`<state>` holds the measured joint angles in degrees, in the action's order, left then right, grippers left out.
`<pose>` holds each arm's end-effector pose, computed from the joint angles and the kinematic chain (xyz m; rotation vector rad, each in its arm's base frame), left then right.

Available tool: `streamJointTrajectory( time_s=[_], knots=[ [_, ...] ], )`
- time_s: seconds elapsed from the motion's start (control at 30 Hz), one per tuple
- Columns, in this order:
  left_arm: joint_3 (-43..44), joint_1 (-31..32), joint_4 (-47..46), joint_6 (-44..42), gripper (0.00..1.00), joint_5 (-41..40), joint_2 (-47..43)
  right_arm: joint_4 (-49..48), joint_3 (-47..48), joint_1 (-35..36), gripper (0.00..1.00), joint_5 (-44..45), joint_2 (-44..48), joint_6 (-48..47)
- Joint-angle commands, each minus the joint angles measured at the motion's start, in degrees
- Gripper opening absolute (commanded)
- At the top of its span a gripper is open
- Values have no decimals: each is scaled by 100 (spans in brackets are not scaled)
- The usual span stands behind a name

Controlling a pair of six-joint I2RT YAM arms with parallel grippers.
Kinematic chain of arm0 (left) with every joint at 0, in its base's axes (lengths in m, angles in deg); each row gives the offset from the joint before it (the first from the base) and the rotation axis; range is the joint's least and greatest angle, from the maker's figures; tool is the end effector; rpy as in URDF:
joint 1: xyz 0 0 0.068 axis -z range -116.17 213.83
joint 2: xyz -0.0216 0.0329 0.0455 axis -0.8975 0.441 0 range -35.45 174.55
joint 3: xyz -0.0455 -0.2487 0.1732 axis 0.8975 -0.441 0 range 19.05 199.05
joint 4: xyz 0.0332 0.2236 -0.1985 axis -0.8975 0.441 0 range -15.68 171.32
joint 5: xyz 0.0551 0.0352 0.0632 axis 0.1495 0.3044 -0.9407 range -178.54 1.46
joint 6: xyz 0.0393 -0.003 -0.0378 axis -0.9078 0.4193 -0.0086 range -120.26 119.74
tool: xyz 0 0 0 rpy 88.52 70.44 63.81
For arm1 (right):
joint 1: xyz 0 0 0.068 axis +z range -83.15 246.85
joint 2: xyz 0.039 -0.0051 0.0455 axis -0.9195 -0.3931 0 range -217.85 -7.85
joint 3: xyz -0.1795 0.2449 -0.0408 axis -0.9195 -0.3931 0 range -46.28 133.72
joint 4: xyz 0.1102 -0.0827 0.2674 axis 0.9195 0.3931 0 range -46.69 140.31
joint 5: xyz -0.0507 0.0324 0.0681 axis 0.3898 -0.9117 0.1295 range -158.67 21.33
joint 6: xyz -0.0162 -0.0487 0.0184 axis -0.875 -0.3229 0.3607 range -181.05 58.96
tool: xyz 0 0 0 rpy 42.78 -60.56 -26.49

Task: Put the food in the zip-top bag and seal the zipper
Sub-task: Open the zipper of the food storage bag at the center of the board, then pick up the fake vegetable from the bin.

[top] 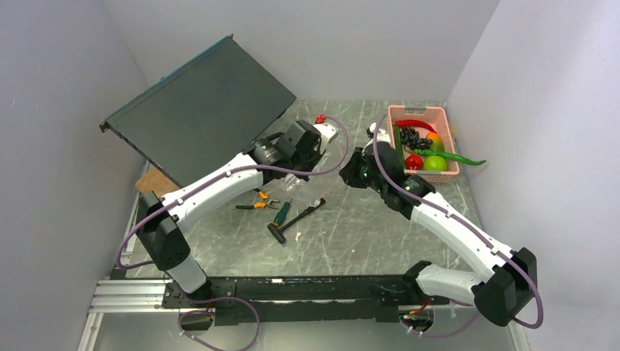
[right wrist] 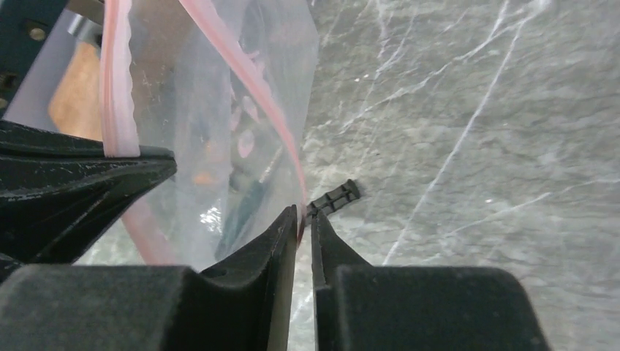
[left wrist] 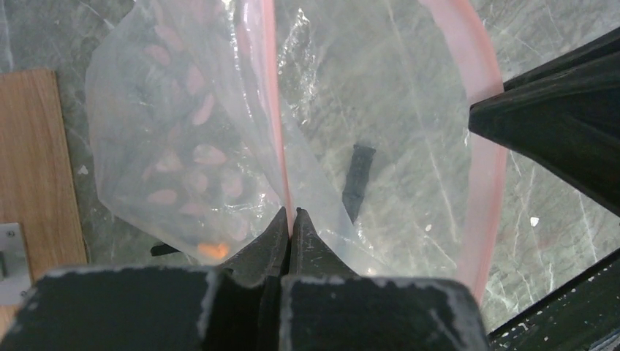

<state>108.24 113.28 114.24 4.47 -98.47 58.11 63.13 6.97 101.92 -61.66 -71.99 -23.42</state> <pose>0.2698 -0.3057 0.3727 0.8120 2.1997 -0.2686 0.2296 0.1557 0.3306 0.1237 2.1630 0.6237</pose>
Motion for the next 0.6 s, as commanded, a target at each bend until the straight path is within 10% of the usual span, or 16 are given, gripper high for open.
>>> streamJointTrajectory(
  time_s=[0.0,0.2,0.57],
  knots=[
    [-57,-6,-221,73,0,-188,-263,413,547,10,22,297,17,-668],
    [-125,-30,-257,173,0,-160,-262,816,934,-1,54,778,300,-1057],
    [-174,-201,-323,364,0,227,-242,18,752,-859,68,1909,557,-816]
  ],
)
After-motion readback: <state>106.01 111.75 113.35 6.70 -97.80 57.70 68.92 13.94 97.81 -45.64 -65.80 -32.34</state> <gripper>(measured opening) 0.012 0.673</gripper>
